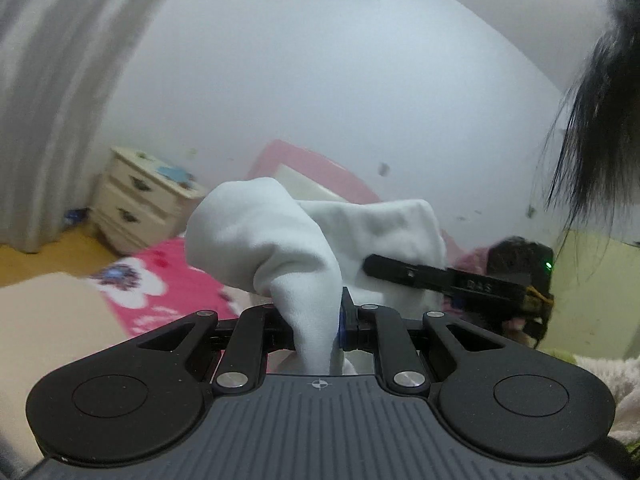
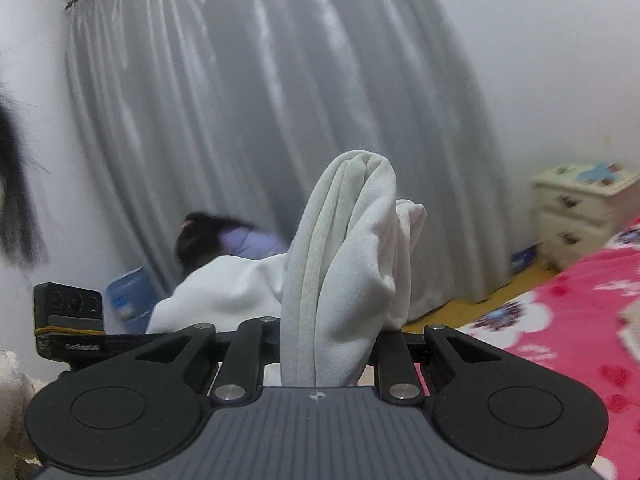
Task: Fold clothes
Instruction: 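Lift the white shirt off the bed with both grippers, then carry the lifted white shirt with both grippers toward the clothes stack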
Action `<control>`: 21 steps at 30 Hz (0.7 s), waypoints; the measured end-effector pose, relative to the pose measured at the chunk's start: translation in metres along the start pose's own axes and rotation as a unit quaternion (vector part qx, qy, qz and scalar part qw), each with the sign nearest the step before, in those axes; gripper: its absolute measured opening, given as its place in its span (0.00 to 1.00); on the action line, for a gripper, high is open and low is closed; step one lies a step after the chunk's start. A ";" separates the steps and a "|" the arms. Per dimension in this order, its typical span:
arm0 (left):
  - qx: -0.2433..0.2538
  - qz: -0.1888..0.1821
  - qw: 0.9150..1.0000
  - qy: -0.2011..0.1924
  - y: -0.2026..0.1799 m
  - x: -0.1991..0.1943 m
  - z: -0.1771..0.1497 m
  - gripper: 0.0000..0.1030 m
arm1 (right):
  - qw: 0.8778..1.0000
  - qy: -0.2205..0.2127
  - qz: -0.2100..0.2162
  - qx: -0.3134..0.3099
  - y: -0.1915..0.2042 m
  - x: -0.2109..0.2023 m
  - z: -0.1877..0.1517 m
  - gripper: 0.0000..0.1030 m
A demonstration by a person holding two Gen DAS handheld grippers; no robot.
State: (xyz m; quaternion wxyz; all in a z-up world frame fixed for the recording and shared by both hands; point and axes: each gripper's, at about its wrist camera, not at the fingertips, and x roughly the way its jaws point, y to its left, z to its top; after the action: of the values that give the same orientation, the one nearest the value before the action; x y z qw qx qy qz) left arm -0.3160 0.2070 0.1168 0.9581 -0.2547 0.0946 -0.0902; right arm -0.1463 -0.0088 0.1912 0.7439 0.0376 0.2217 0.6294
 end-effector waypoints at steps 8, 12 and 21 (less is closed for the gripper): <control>-0.056 0.086 0.995 -0.015 0.053 -0.012 -0.001 0.13 | 0.997 0.059 0.045 -0.010 -0.006 0.117 -0.003 0.20; -0.081 0.112 0.990 -0.012 0.080 -0.001 -0.004 0.13 | 0.996 0.077 0.045 -0.002 -0.020 0.152 -0.006 0.20; -0.101 0.123 0.987 -0.018 0.105 0.002 0.005 0.13 | 0.995 0.086 0.052 0.013 -0.044 0.199 0.002 0.20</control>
State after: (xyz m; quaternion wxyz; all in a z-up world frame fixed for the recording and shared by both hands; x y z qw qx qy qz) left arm -0.2994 0.2989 0.0679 0.9326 -0.3387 0.1169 0.0427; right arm -0.0829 0.1724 0.1221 0.6879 0.0045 0.2911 0.6649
